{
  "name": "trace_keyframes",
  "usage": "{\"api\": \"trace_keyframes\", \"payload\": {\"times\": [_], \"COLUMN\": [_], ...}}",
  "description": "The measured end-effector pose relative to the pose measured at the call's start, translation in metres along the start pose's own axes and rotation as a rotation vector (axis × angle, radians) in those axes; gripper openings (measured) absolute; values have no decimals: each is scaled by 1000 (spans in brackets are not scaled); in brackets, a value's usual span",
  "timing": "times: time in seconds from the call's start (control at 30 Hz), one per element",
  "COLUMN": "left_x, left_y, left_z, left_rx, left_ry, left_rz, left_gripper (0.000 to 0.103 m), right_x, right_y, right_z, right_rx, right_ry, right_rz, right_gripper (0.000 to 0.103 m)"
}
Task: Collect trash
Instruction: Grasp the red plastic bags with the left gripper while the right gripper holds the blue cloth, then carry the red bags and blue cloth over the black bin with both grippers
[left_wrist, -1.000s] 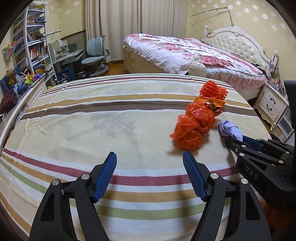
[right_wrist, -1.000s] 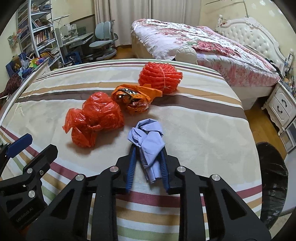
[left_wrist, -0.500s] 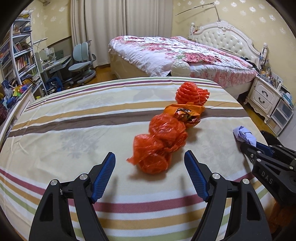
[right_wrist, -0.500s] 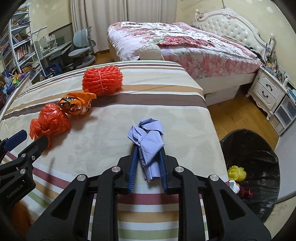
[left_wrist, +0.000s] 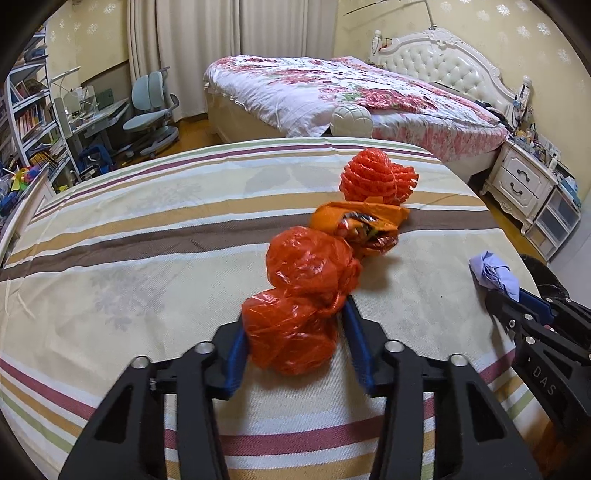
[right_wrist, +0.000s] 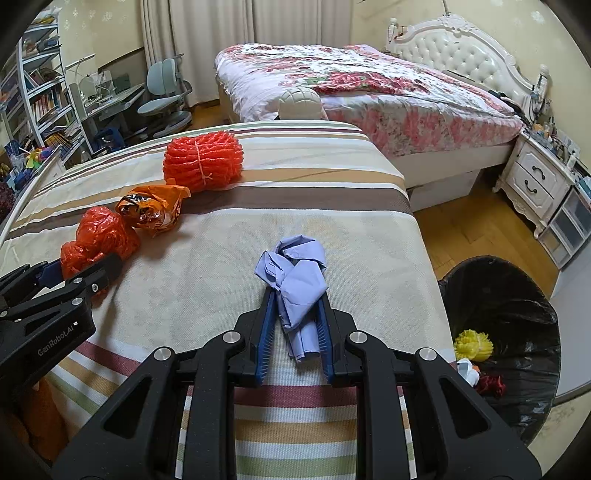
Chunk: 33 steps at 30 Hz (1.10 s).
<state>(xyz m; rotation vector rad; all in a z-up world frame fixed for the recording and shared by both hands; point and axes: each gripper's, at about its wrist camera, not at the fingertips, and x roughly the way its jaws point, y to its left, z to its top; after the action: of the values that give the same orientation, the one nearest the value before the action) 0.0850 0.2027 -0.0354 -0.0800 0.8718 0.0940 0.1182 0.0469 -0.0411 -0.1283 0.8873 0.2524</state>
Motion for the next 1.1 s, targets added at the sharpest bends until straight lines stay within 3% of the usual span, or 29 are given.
{"api": "trace_keyframes", "payload": {"times": [0.6,1.1], "left_x": [-31,-71], "left_y": [-6,-50], "left_z": [-16,-31], "left_rx": [-16,35], "left_ry": [-32,-103], "left_rz": [-9,-43], "left_gripper": [42,42], "right_x": [-22,-66], "right_y": [-2,-30], "right_z": [-12,-42], "right_rx": [7,47], "right_ry": [-24,-75], "right_rz": [-3,-21], "right_gripper": [21,21]}}
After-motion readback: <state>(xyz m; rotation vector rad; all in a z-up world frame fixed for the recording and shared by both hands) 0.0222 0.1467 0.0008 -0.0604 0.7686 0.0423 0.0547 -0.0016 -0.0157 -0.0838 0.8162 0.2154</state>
